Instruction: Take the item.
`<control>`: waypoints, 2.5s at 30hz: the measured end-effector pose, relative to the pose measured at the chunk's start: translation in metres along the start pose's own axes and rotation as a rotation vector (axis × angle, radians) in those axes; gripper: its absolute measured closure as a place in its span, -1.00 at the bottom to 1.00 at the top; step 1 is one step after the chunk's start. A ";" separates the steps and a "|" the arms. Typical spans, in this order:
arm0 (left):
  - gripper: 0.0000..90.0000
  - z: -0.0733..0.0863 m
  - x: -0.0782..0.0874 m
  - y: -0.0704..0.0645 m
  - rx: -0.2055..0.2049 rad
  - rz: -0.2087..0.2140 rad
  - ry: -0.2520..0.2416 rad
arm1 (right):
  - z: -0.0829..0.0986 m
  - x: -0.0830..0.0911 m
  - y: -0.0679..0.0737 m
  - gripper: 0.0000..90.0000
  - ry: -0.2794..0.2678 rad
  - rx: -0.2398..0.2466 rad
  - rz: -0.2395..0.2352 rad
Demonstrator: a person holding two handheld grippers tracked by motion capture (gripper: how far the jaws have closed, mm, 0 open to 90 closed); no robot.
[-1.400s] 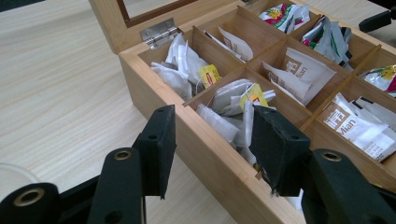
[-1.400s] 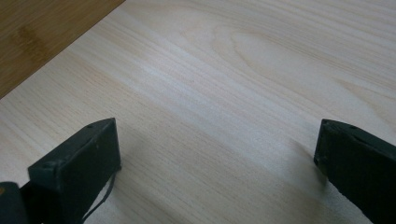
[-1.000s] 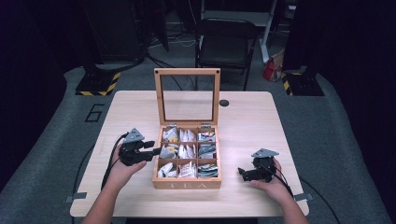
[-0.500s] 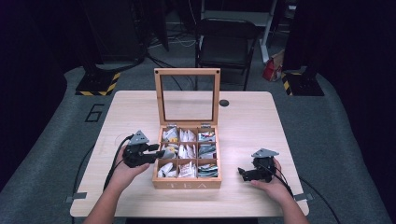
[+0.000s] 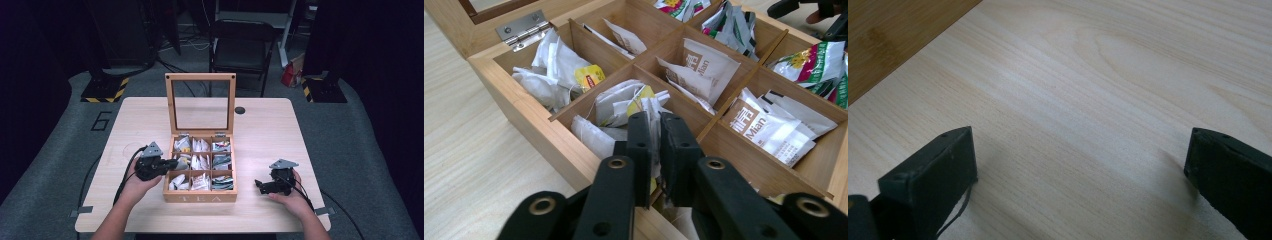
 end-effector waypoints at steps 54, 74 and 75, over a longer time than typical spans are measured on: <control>0.98 -0.038 0.067 -0.010 -0.029 -0.066 -0.156 | 0.000 0.000 0.000 -1.00 0.001 -0.003 0.000; 0.98 -0.032 0.074 0.000 0.001 -0.090 -0.157 | 0.000 0.000 0.000 -1.00 0.001 -0.003 0.000; 0.98 -0.031 0.077 0.002 0.005 -0.094 -0.159 | 0.000 0.000 0.000 -1.00 0.001 -0.003 0.000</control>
Point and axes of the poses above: each handheld gripper's, and its own axes: x roughly backward along the jaws, z roughly out of its underside, y roughly to its left, the point moved 3 cm from there along -x, roughly forward along the jaws, and after that the axes turned 3 degrees about y, right-handed, at the moved point
